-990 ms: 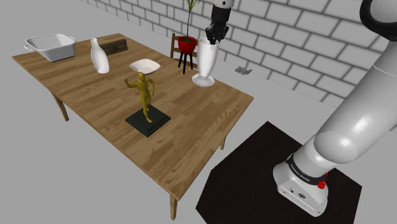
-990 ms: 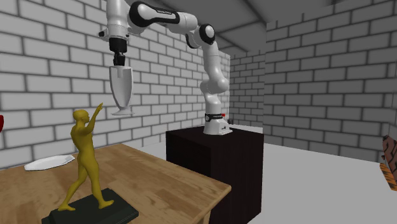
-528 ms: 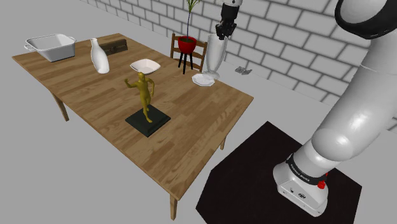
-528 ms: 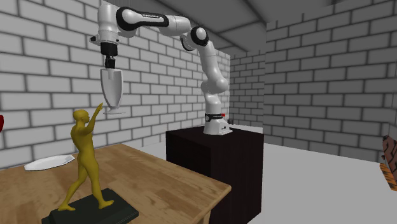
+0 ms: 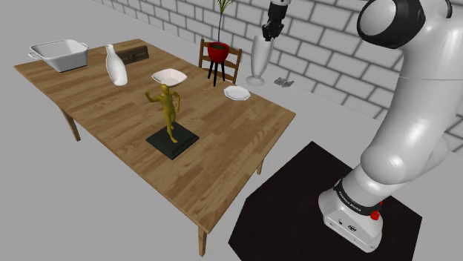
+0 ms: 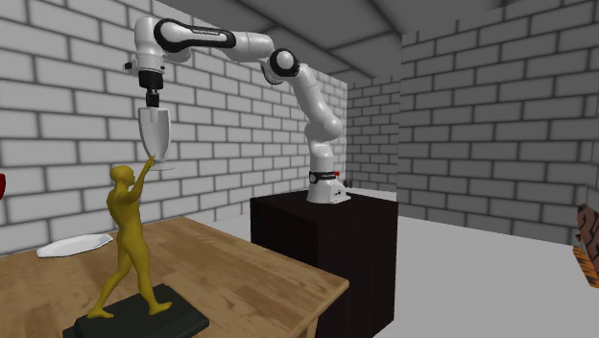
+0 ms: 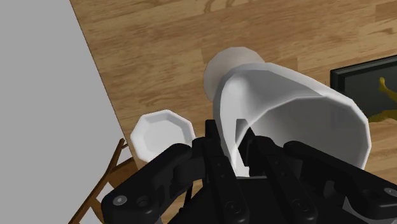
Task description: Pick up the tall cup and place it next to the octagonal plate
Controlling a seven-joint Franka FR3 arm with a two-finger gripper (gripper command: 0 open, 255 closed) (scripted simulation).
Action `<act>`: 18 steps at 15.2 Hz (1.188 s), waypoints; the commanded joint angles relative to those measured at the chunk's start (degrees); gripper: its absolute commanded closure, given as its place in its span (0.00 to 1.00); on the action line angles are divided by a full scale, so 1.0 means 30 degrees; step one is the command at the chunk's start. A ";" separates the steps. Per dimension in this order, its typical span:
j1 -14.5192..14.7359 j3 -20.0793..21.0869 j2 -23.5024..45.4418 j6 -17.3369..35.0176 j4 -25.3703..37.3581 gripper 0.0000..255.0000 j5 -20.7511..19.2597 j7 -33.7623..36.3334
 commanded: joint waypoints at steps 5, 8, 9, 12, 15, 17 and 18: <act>-0.1670 -0.0406 0.4787 -0.3067 0.7876 1.00 0.0370 -0.1908; -0.2003 -0.0421 0.5891 -0.3317 0.9230 1.00 0.0421 -0.2209; -0.1984 -0.0425 0.5653 -0.2881 0.8555 1.00 0.0415 -0.2214; -0.1940 -0.0434 0.5141 -0.1734 0.6897 1.00 0.0401 -0.2225; -0.1908 -0.0437 0.4821 -0.0737 0.5579 1.00 0.0393 -0.2233; -0.1891 -0.0438 0.4680 -0.0125 0.4825 1.00 0.0390 -0.2238; -0.1884 -0.0439 0.4626 0.0169 0.4478 1.00 0.0389 -0.2240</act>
